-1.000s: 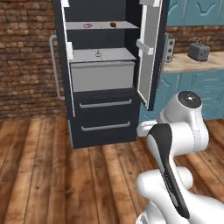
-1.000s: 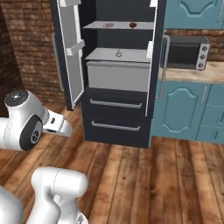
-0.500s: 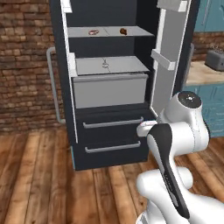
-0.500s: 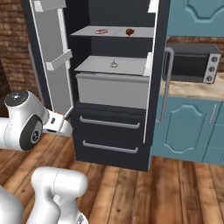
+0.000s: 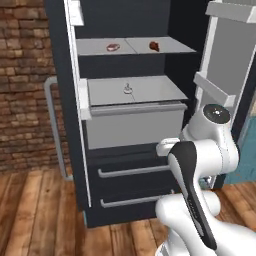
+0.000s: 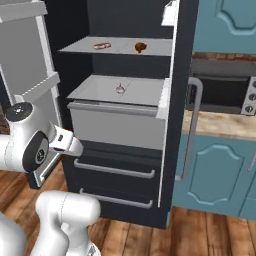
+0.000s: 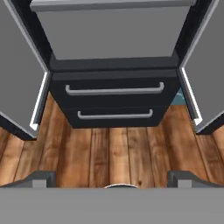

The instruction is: Gather the lemon and garlic from the fridge and place them on a tray on the dining counter. Then gather the chicken drumstick and steak from the fridge and place them on the other tray.

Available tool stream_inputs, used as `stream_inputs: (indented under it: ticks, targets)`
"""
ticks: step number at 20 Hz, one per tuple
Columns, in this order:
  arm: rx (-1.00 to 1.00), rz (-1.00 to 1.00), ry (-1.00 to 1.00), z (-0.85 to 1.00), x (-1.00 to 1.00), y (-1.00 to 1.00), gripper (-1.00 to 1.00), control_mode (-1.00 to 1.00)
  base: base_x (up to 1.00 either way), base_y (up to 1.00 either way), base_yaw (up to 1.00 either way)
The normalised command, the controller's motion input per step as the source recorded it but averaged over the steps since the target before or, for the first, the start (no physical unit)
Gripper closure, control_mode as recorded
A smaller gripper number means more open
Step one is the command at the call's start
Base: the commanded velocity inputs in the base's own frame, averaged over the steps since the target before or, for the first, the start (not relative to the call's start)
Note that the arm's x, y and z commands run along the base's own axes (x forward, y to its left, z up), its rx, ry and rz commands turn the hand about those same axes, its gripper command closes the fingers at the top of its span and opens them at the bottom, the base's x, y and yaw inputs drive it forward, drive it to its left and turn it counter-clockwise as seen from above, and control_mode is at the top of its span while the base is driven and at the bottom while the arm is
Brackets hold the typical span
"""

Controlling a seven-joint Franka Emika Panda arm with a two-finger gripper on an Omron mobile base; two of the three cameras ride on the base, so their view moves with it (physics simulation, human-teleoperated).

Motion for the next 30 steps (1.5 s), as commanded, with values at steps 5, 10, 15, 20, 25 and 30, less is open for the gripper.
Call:
stream_inputs:
  ticks: [5, 10, 15, 20, 25, 30]
  targets:
    - [0.0, 0.0, 0.0, 0.0, 0.0, 0.0, -1.0, 1.0, 0.91, -0.19, 0.01]
    - [0.0, 0.0, 0.0, 0.0, 0.0, 0.0, -1.0, 1.0, 0.84, -0.12, 0.01]
    - [0.0, 0.0, 0.0, 0.0, 0.0, 0.0, -1.0, 1.0, 0.7, -0.03, 0.0]
    - [0.0, 0.0, 0.0, 0.0, 0.0, 0.0, -1.0, 1.0, 0.19, 0.0, 0.0]
    - [0.0, 0.0, 0.0, 0.0, 0.0, 0.0, -1.0, 1.0, 0.41, -0.01, 0.0]
    - [0.0, 0.0, -0.02, 0.03, 0.28, 0.0, -1.0, -1.0, 0.32, -0.01, 0.0]
